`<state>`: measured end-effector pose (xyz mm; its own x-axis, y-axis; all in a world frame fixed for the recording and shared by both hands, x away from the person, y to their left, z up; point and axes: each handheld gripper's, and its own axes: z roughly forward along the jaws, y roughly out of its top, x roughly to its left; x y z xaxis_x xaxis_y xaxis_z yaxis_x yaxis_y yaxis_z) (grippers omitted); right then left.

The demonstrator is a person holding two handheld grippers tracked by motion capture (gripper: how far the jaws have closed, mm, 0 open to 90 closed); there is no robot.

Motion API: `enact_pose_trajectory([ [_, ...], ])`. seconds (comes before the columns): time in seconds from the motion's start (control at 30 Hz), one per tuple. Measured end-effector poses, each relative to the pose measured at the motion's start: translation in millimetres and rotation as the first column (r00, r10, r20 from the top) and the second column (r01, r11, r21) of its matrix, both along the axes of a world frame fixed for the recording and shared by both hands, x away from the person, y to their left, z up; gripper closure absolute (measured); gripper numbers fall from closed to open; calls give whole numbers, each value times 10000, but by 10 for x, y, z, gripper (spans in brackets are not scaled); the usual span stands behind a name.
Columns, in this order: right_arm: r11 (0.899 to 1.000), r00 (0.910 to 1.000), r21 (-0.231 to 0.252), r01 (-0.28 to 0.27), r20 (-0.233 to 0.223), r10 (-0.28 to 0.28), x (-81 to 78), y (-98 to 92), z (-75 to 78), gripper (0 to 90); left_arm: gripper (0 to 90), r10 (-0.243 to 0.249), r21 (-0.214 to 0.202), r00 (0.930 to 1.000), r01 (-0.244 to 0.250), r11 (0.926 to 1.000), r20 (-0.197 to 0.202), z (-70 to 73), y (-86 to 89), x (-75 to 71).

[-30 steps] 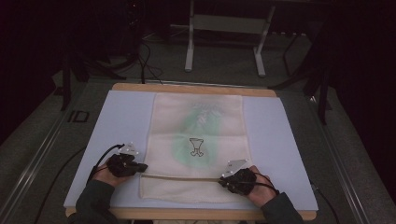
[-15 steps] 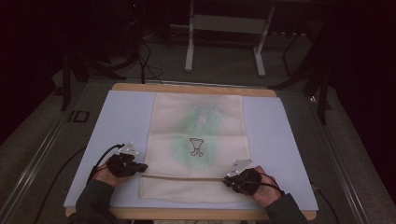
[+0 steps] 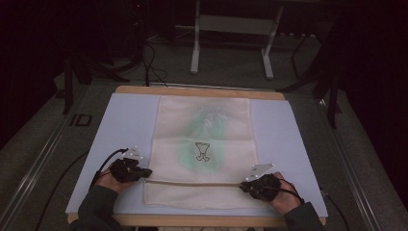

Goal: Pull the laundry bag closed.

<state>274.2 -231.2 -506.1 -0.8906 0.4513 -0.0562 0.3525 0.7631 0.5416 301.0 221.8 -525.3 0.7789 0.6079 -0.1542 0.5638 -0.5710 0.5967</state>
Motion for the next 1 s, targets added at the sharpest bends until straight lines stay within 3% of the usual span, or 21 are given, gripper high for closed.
enact_pose_trajectory([
  [0.23,9997,9997,87,225,46,-226,9,-139,38,823,900,14,-6,10000,-14,10000,11,0,-3,-2],
  [0.37,9987,9991,309,405,-102,-402,21,-275,57,823,900,6,-1,10000,-6,10000,13,0,-4,-1],
  [0.53,9987,9989,405,321,-353,-307,29,-304,49,823,900,-7,12,10000,7,10000,10,0,-2,0],
  [0.6,9988,9986,-161,465,-251,-469,36,-333,41,823,900,-12,12,10000,12,10000,11,0,-1,0],
  [0.67,9979,9978,-213,604,-252,-609,37,-380,37,823,900,-11,17,10000,11,10000,9,1,-2,0],
  [0.7,9963,9957,153,848,-382,-842,34,-514,42,823,900,-13,2,10000,13,10000,1,0,-1,1],
  [0.77,9947,9953,563,864,-488,-837,30,-585,59,823,900,-5,2,10000,5,10000,6,0,-3,1],
  [1.0,9947,9949,594,838,-617,-801,38,-570,46,811,899,8,5,10000,-8,10000,49,0,-6,-5],
])
